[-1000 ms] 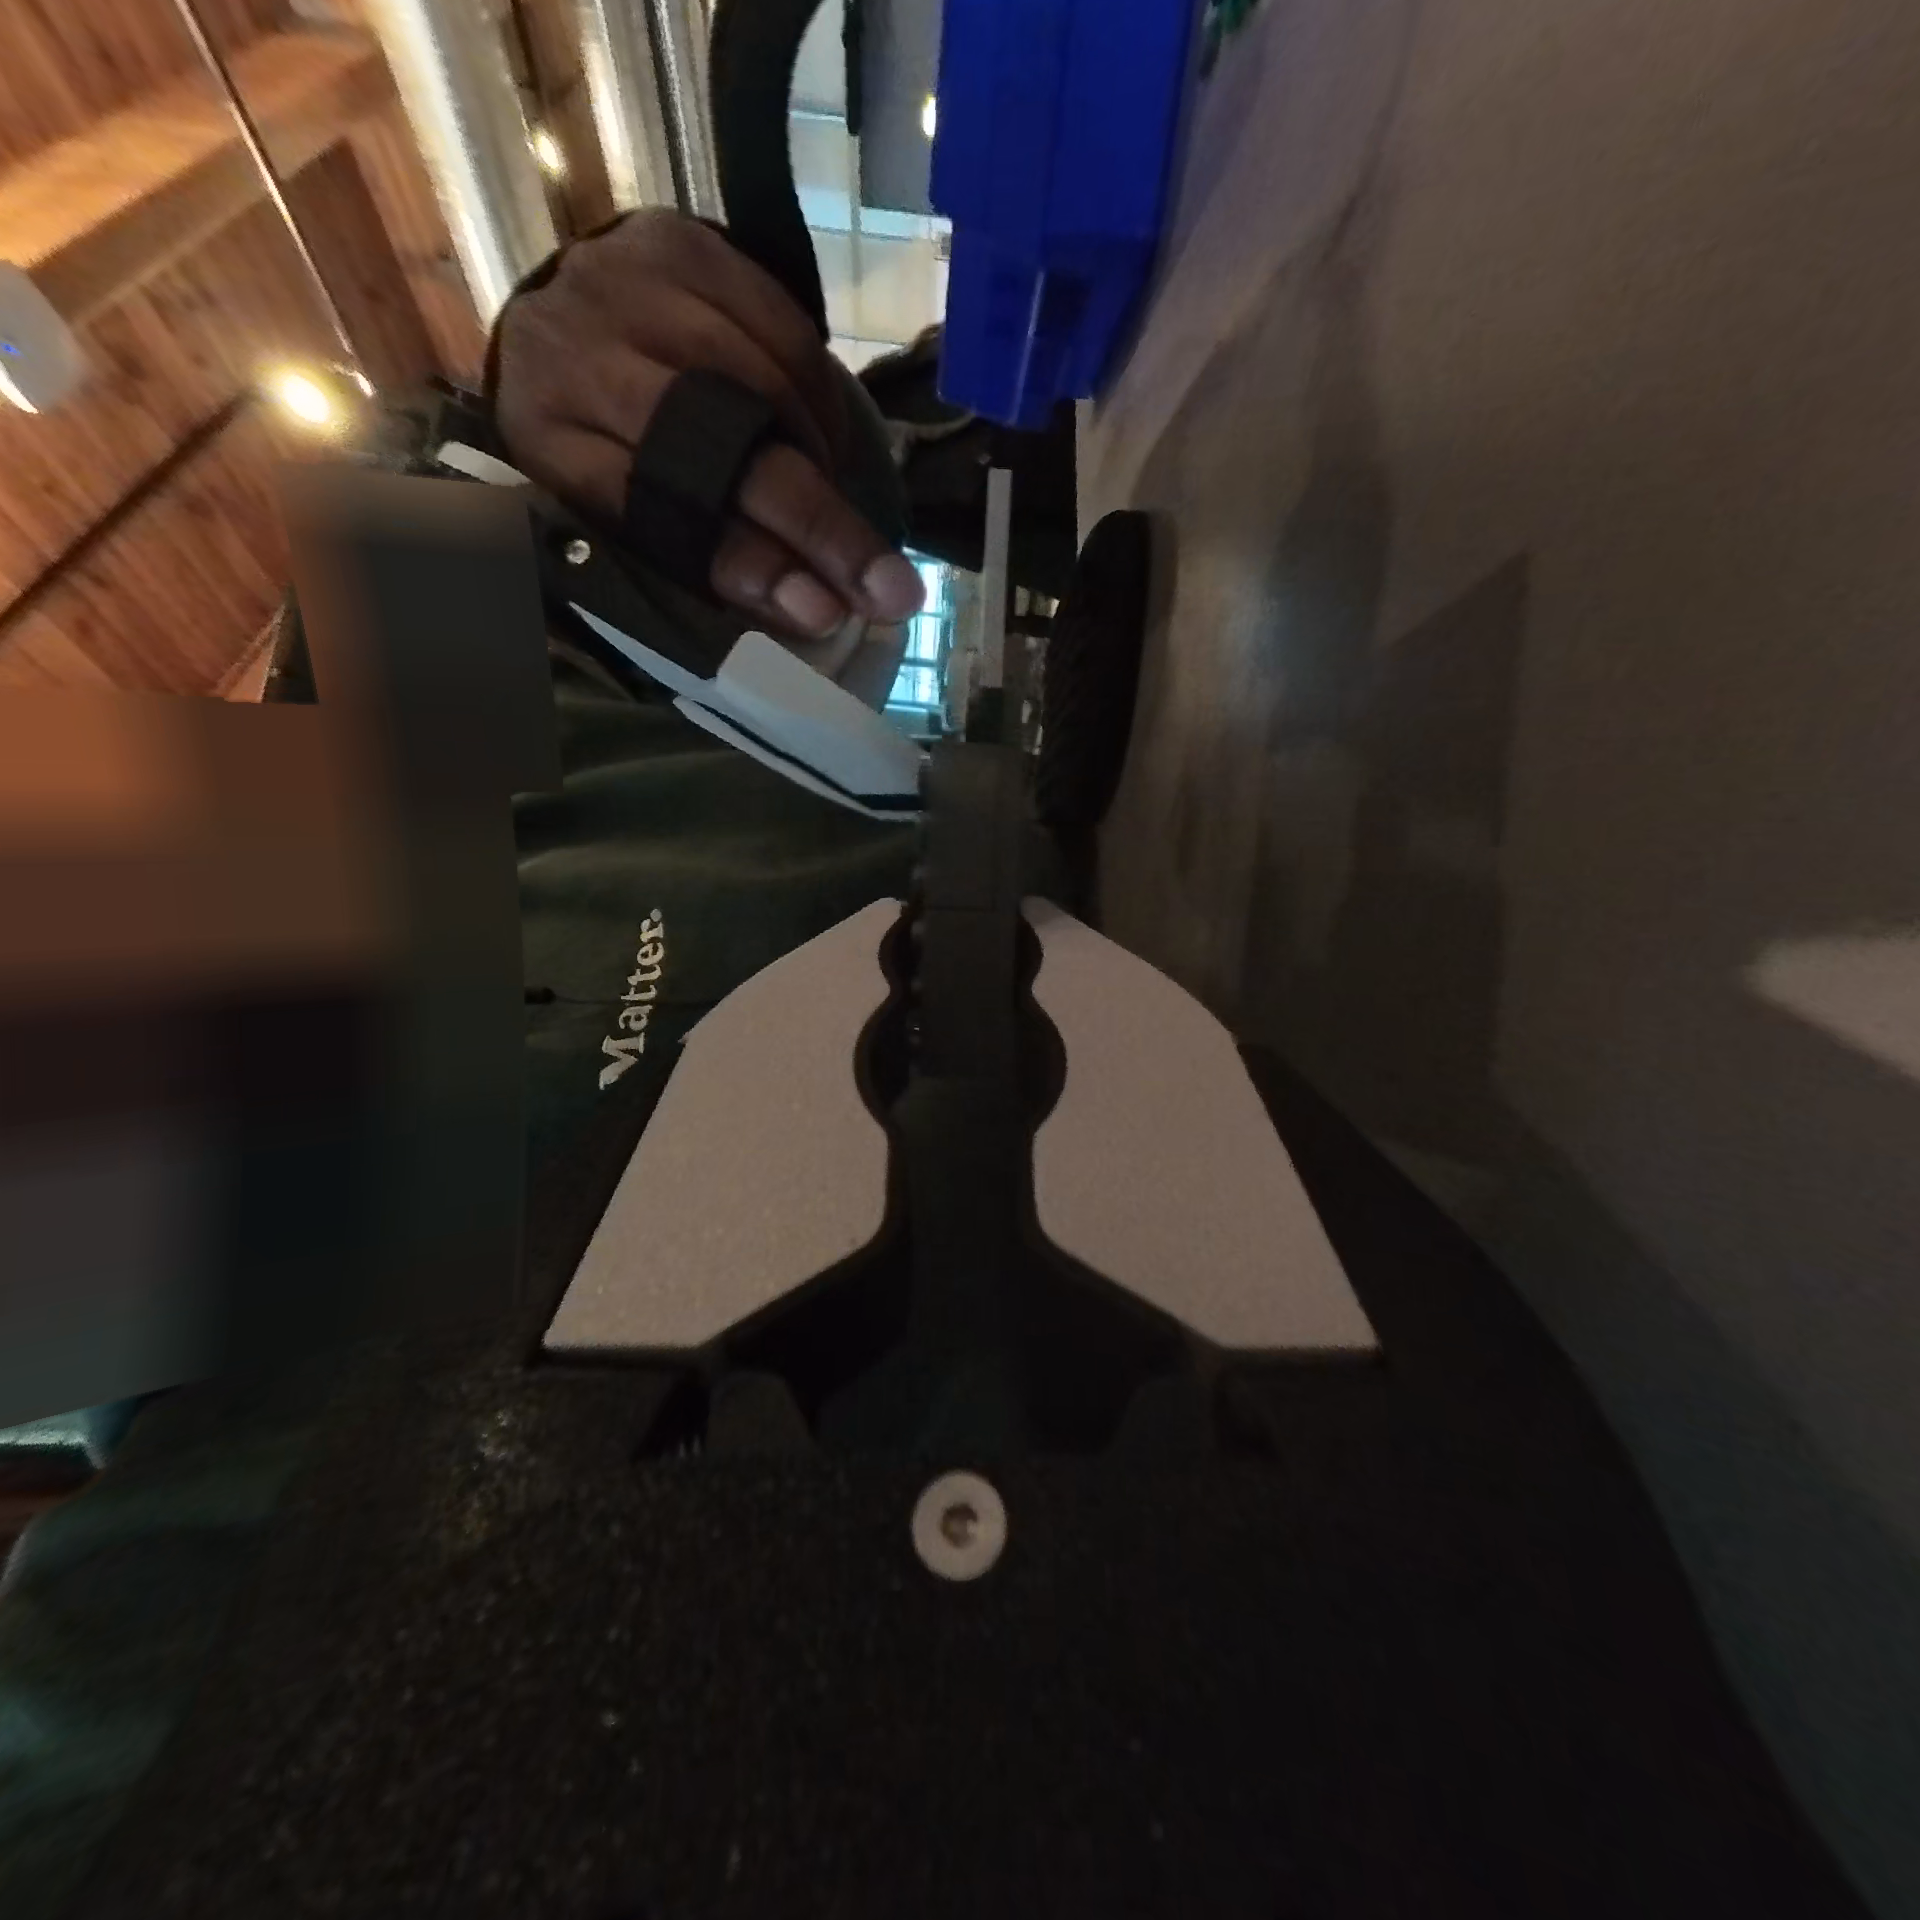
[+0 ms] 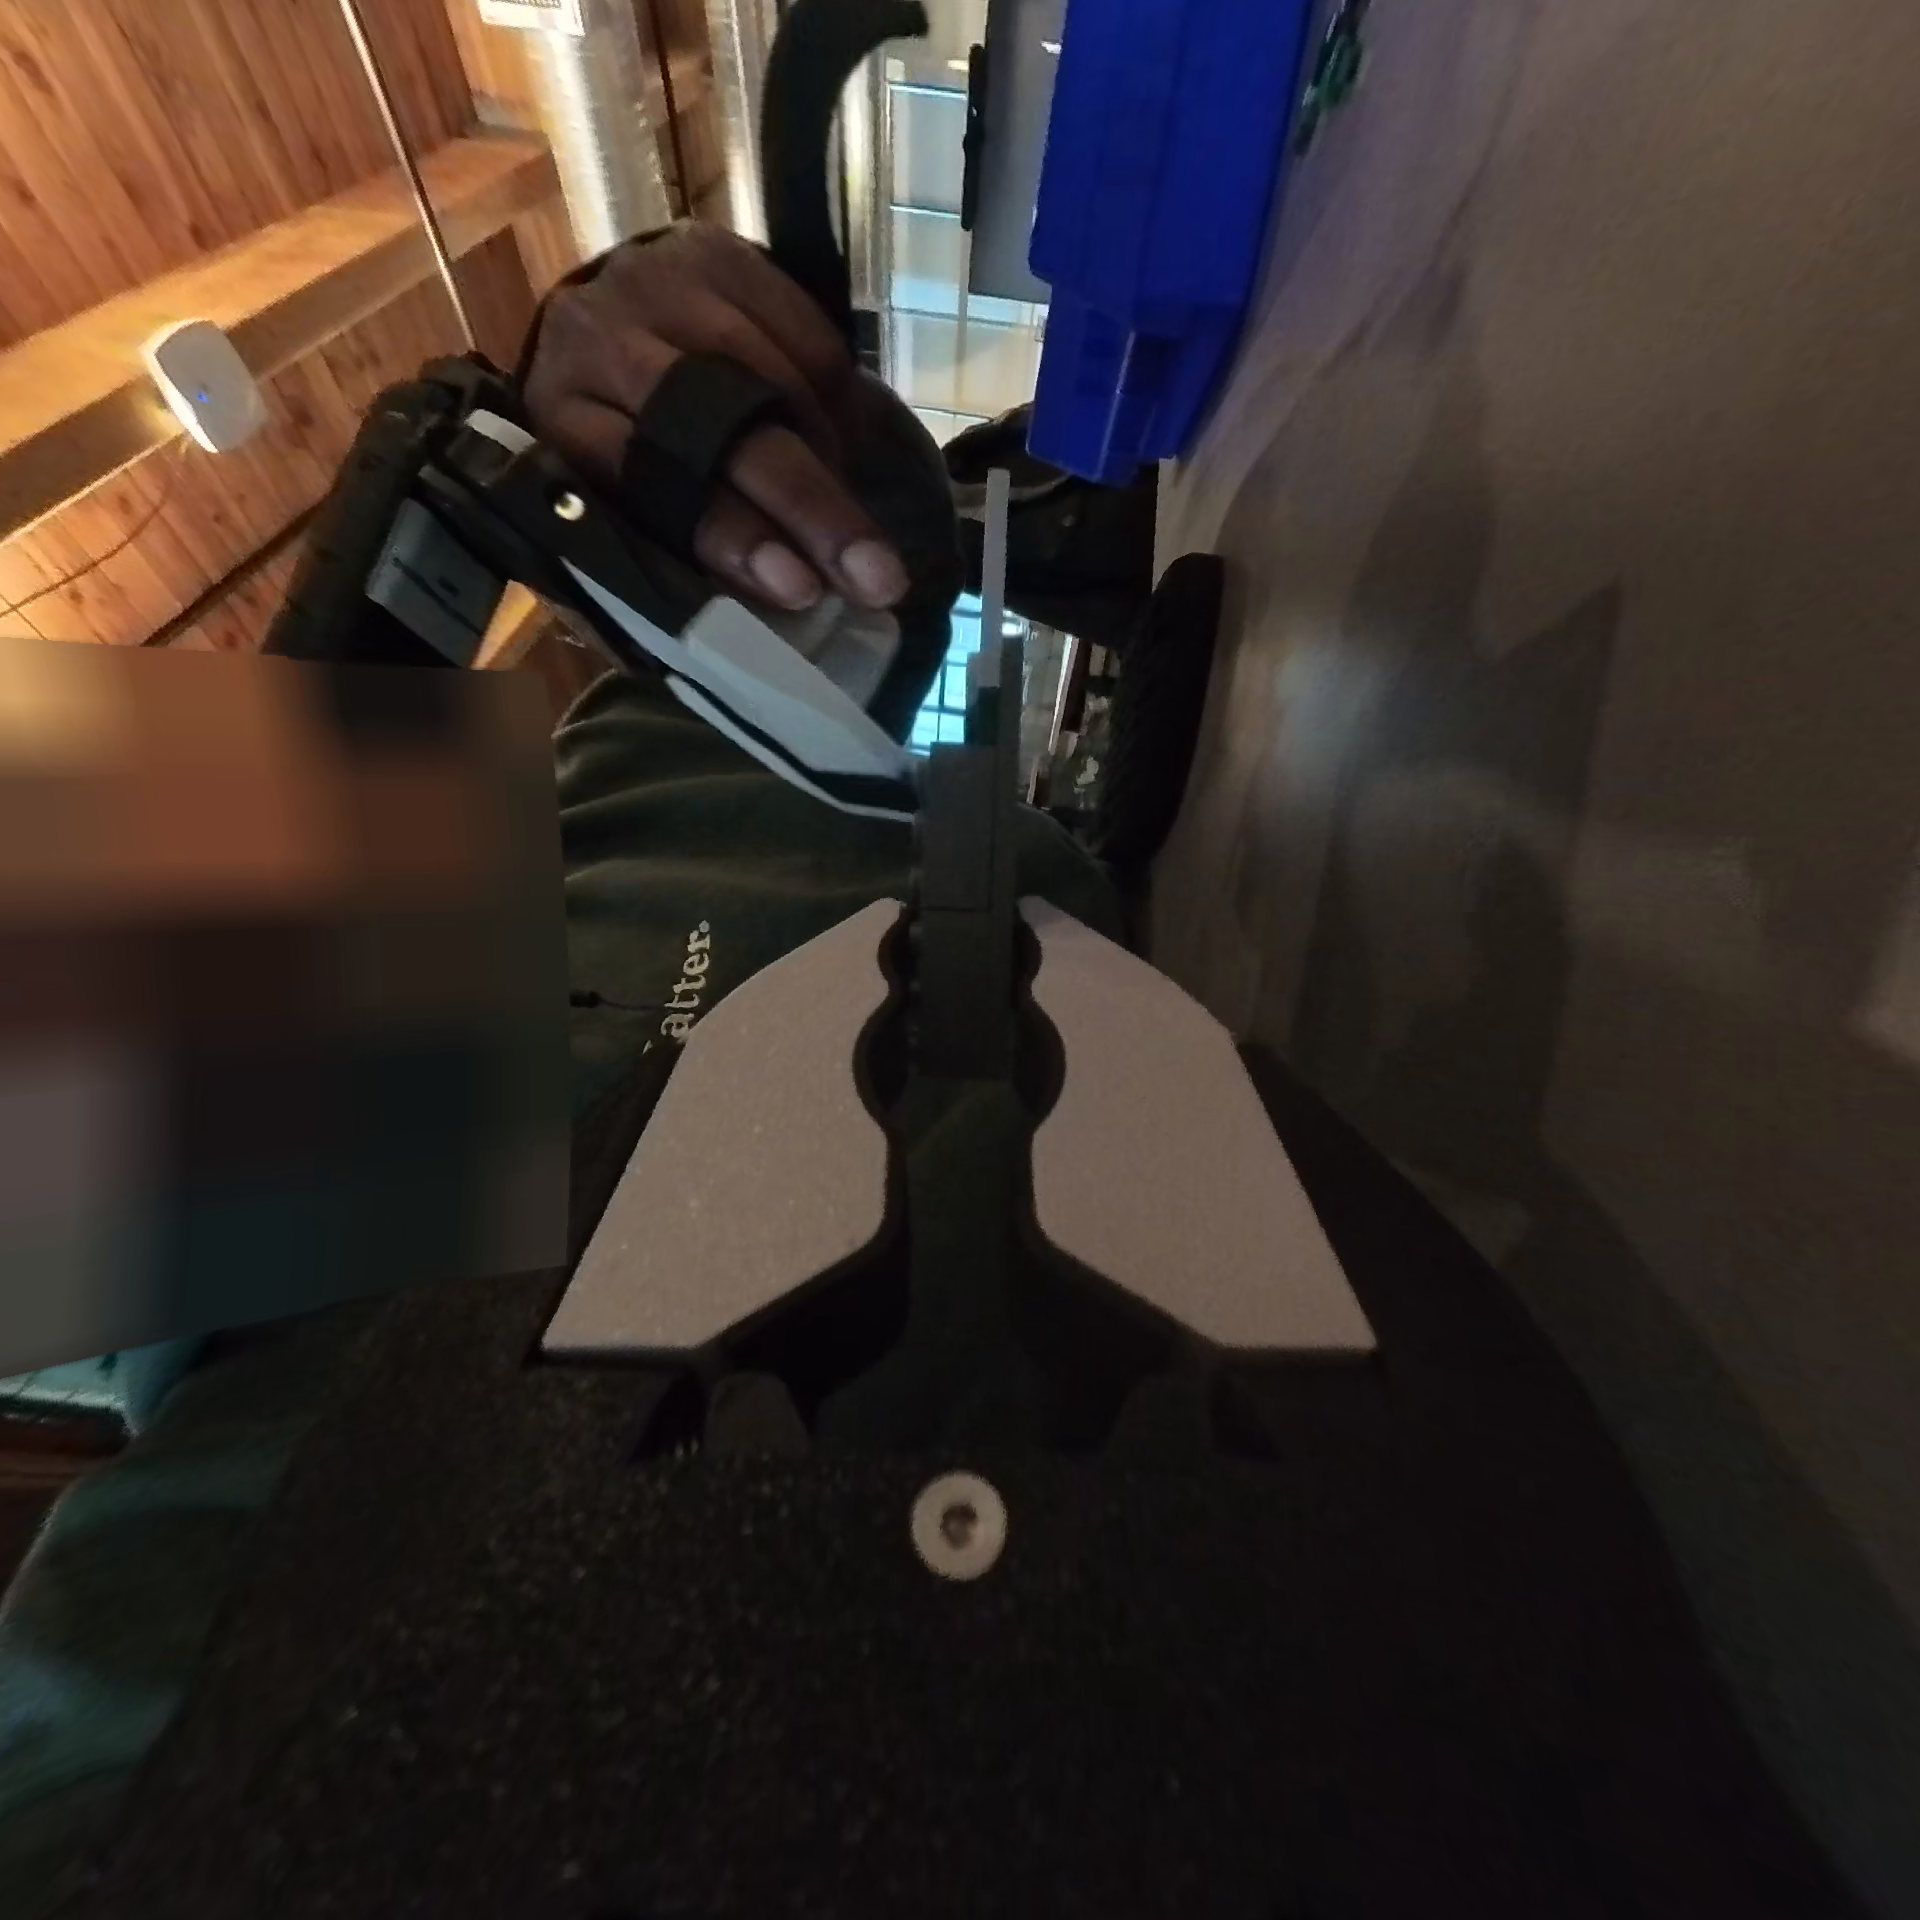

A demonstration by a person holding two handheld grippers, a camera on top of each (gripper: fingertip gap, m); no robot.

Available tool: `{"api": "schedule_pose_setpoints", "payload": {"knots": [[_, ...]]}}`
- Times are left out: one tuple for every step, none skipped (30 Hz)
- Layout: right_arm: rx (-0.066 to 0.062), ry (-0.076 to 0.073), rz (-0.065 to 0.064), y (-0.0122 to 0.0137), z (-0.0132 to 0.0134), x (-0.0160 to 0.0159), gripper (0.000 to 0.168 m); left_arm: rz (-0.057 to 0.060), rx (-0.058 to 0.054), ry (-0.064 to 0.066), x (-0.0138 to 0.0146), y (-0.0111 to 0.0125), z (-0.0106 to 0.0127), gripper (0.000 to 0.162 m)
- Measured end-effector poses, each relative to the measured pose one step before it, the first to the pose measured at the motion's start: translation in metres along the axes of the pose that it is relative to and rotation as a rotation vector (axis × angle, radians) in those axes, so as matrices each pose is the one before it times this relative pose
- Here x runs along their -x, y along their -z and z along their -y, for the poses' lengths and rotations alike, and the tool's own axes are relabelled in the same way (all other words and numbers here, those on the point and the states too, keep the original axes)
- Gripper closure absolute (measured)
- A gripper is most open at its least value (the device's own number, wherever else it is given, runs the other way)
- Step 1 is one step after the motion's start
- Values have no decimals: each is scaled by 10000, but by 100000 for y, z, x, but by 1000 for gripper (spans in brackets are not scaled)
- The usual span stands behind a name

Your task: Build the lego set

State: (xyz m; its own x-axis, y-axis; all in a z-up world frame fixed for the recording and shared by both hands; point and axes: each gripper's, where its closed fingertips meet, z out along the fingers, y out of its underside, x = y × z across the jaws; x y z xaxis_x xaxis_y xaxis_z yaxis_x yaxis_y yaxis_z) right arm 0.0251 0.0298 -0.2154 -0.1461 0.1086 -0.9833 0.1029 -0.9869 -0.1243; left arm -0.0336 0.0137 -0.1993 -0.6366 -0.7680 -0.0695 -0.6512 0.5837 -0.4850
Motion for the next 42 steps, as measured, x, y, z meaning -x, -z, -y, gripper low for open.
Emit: {"api": "schedule_pose_setpoints", "payload": {"knots": [[-60,42,5,120,65,40,153,196,-163,104,304,460,134,138],[-94,65,-1,149,121,75,153,251,-253,218,412,506,99,138],[-131,80,-2,186,163,114,153,296,-395,397,494,488,102,139],[-171,104,5,198,204,164,153,231,-529,587,403,403,66,138],[-208,131,19,214,256,232,153,180,-616,772,320,284,1,138],[-229,145,28,218,274,303,153,192,-640,904,340,162,-148,136],[-260,161,7,200,316,310,153,242,-684,1009,420,61,-241,136],[-278,170,-28,175,361,276,153,129,-732,1067,285,13,-264,134],[-265,178,-47,134,361,247,153,22,-808,1118,139,-19,-138,133],[-248,178,-52,66,360,234,153,108,-809,1158,265,-39,-105,134],[-282,153,-60,14,383,190,153,227,-735,1090,439,-54,-178,134],[-294,104,-32,-70,374,192,153,208,-654,889,347,-72,-238,134],[-264,62,-16,-182,274,172,153,295,-556,668,343,-100,-281,134],[-226,39,-46,-265,150,96,153,184,-476,480,98,-138,-269,134],[-179,7,-56,-325,41,49,153,-67,-506,430,-323,-144,-67,134],[-173,-45,-18,-354,-26,38,153,-135,-444,424,-432,-154,-24,135],[-189,-119,35,-330,-33,45,153,-35,-321,398,-275,-184,-99,135],[-187,-168,39,-306,-64,6,153,10,-272,302,-181,-167,-89,135],[-187,-148,-2,-241,-50,-69,153,-80,-243,262,-281,-120,-41,136],[-197,-126,1,-130,7,-82,153,-134,-218,247,-327,-32,44,136],[-179,-107,-7,-29,64,-63,153,-37,-230,225,-152,77,167,140],[-117,-29,-113,-20,-7,-164,153,70,-246,159,57,129,261,141],[-101,79,-147,-13,0,-146,153,-76,-186,208,-83,100,204,140],[-75,59,-47,-13,-9,-8,153,-203,-56,288,-205,51,58,140],[-51,-41,32,-35,4,81,153,-201,26,259,-187,15,-64,139],[-11,-48,0,-53,-29,12,153,-60,23,139,19,10,-72,139],[17,12,-60,-69,-69,-63,153,48,-5,55,185,4,-31,140],[-6,9,-51,-80,-50,-57,153,-1,-21,131,158,-36,-5,140],[-19,-48,-17,-81,-40,-20,153,-86,-43,221,80,-60,58,140],[-4,-51,-20,-99,-70,-25,153,-51,-59,213,105,-77,67,141],[-4,-7,-66,-86,-89,-72,153,1,-47,169,156,-73,40,141],[-42,4,-83,-66,-52,-82,153,-38,-8,154,49,-80,-13,143],[-66,-41,-57,-23,-20,-79,153,-35,4,184,54,-51,-48,144],[-67,-60,-59,-1,-44,-82,153,3,-11,176,128,-2,-20,146],[-68,-27,-88,8,-98,-107,153,46,56,164,219,43,-96,150],[-66,-14,-126,11,-124,-173,153,71,109,106,264,63,-169,152],[-52,-28,-125,23,-137,-204,153,65,140,98,224,46,-210,152],[-27,-34,-87,18,-144,-146,153,52,125,56,144,51,-194,152],[8,19,-70,18,-138,-110,153,54,116,-12,89,53,-169,152],[41,110,-76,4,-126,-81,153,58,118,-54,57,50,-146,152],[55,157,-77,7,-104,-59,153,42,131,-38,59,37,-159,153],[49,150,-51,-6,-97,-10,153,-14,147,28,35,29,-164,153]]}}
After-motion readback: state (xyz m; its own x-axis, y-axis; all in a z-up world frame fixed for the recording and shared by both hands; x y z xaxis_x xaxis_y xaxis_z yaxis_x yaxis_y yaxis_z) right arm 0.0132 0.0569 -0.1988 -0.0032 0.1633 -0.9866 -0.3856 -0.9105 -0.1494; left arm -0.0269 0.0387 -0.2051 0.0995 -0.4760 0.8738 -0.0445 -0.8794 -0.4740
